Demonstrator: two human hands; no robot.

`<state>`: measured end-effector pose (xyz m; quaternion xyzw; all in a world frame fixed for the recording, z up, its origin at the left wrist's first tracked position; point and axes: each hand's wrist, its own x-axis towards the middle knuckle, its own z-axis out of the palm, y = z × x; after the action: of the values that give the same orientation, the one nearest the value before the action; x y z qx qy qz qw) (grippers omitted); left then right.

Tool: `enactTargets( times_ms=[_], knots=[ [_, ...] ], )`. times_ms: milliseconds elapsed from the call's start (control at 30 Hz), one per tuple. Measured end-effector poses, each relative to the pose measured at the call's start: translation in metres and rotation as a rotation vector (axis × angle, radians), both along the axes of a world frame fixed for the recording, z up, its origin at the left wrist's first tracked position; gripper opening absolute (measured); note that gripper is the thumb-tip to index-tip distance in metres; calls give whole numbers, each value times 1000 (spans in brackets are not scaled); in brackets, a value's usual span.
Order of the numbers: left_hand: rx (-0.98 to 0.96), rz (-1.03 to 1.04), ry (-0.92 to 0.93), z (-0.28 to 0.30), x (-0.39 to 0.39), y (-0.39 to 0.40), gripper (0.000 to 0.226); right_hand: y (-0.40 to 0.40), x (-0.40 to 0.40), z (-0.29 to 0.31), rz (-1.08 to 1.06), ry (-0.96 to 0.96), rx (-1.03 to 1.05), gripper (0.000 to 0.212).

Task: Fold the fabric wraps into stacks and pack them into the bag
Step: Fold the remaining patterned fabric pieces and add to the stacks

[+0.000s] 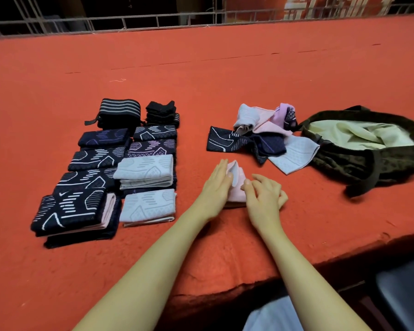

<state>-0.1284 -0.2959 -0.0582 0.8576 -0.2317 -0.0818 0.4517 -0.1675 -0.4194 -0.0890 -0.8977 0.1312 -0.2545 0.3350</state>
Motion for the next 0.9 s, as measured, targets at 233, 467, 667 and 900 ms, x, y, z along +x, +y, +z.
enactTargets(
  times_ms=[233, 467, 667, 900],
  knots=[
    [298, -35, -65, -3, 0, -4, 49, 1, 0, 1, -14, 55, -20, 65],
    [261, -11, 69, 2, 14, -19, 49, 1, -1, 1, -81, 36, 21, 30],
    [659, -94, -187, -5, 18, 0, 56, 1, 0, -3, -84, 79, -44, 21],
    [553, -162, -123, 0, 27, 8, 55, 0, 2, -5, -66, 83, -57, 13]
  ],
)
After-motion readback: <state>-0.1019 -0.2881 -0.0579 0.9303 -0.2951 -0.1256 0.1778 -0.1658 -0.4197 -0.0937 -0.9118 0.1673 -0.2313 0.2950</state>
